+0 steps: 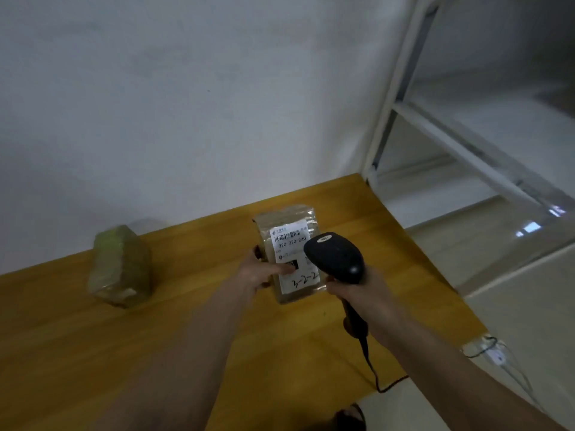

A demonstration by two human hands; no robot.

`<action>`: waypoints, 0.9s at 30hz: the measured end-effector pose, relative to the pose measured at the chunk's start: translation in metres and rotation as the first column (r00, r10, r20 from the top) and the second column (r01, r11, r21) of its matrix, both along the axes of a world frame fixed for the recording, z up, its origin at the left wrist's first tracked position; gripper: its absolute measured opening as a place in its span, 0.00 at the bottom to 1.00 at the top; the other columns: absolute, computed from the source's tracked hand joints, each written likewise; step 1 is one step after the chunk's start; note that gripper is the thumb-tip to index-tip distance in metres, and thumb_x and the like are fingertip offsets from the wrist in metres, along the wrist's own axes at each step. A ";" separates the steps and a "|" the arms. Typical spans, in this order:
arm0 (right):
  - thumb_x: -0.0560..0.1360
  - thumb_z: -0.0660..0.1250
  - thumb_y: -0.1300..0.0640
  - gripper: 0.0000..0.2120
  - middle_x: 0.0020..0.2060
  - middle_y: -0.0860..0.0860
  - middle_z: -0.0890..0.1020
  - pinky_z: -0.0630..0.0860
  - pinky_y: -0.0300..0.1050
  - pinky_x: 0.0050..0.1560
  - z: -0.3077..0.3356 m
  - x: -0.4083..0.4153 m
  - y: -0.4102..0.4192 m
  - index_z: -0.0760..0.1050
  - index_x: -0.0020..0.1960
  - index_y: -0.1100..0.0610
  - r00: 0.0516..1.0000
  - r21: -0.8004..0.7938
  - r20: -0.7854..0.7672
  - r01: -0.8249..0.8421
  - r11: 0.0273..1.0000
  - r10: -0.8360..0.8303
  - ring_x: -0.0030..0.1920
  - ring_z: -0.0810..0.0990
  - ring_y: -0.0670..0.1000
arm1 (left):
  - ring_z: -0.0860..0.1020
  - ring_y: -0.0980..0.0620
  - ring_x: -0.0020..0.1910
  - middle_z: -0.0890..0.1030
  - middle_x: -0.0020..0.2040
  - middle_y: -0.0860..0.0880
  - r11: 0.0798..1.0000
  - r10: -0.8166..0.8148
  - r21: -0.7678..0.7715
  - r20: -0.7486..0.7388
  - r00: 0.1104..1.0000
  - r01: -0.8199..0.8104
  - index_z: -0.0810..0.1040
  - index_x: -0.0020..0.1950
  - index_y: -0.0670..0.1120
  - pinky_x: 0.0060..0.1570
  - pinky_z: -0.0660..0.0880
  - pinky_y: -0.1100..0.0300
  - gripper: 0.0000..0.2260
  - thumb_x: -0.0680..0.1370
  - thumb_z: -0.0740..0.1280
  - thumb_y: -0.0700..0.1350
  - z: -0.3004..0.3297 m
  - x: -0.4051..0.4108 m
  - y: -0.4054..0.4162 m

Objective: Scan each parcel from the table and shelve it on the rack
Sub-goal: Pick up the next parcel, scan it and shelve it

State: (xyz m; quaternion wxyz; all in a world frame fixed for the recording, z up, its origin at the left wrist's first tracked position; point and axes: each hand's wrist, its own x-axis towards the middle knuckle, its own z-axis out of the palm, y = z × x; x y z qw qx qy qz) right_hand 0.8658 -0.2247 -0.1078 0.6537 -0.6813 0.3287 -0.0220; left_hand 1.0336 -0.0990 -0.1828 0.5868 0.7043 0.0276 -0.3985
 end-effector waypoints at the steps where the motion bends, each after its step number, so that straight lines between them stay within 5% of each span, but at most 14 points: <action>1: 0.72 0.69 0.67 0.11 0.42 0.48 0.82 0.71 0.26 0.30 -0.001 -0.010 -0.007 0.78 0.52 0.57 1.000 -0.008 -0.007 0.028 1.000 -0.028 0.42 0.79 0.43 | 0.77 0.43 0.60 0.81 0.57 0.48 0.999 -0.045 0.007 -0.020 0.999 0.045 0.73 0.62 0.48 0.62 0.73 0.39 0.33 0.61 0.81 0.35 -0.002 -0.008 -0.009; 8: 0.70 0.71 0.68 0.09 0.35 0.47 0.83 0.72 0.29 0.28 -0.002 -0.084 -0.064 0.79 0.44 0.55 0.950 -0.032 0.007 0.311 0.950 -0.311 0.40 0.81 0.46 | 0.79 0.49 0.55 0.84 0.50 0.51 0.944 -0.329 0.003 -0.065 0.942 0.330 0.76 0.57 0.51 0.44 0.77 0.55 0.27 0.62 0.81 0.36 0.006 -0.076 -0.071; 14: 0.68 0.70 0.68 0.06 0.38 0.57 0.83 0.74 0.45 0.40 0.011 -0.176 -0.128 0.80 0.44 0.61 0.896 -0.066 0.039 0.445 0.893 -0.443 0.39 0.78 0.53 | 0.78 0.48 0.57 0.82 0.57 0.49 0.878 -0.477 0.012 -0.043 0.878 0.478 0.71 0.68 0.49 0.53 0.77 0.51 0.37 0.61 0.81 0.40 0.024 -0.159 -0.139; 19: 0.69 0.70 0.69 0.06 0.36 0.57 0.81 0.75 0.47 0.40 0.025 -0.267 -0.180 0.78 0.44 0.61 0.855 -0.041 0.090 0.515 0.856 -0.510 0.38 0.78 0.54 | 0.79 0.50 0.56 0.81 0.58 0.49 0.810 -0.586 0.021 -0.006 0.810 0.586 0.69 0.70 0.48 0.45 0.78 0.57 0.39 0.61 0.81 0.41 0.043 -0.248 -0.203; 27: 0.69 0.70 0.69 0.09 0.39 0.58 0.79 0.75 0.53 0.46 0.060 -0.379 -0.265 0.78 0.48 0.63 0.767 -0.050 0.193 0.631 0.774 -0.612 0.39 0.77 0.55 | 0.83 0.45 0.53 0.84 0.54 0.46 0.862 -0.485 -0.176 -0.019 0.874 0.475 0.75 0.65 0.46 0.47 0.80 0.51 0.36 0.60 0.79 0.51 0.088 -0.355 -0.289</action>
